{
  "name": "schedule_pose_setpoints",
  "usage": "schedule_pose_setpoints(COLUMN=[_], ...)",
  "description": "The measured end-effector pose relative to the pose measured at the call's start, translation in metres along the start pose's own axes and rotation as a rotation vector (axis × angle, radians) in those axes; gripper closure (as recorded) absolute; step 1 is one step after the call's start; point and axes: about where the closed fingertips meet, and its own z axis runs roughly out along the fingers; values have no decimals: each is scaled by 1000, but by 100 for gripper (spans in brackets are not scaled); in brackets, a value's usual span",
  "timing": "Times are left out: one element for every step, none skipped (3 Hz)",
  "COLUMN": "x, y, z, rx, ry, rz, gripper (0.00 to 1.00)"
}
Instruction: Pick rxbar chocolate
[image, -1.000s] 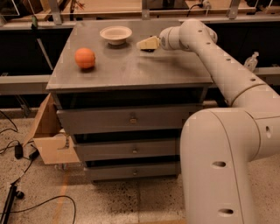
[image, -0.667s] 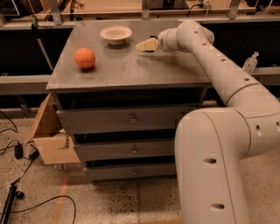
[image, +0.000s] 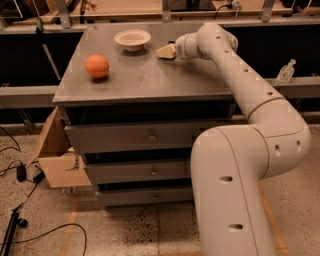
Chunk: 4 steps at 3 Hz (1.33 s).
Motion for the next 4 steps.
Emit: schedule_pose_setpoints(x=[7,8,6,6], y=[12,15,15,15], z=[10,12,11,10], rx=[-41,-54,-54,-54], ry=[19,26,25,25], rz=[-4,-11,-11,-11], gripper=[64,87,100,100])
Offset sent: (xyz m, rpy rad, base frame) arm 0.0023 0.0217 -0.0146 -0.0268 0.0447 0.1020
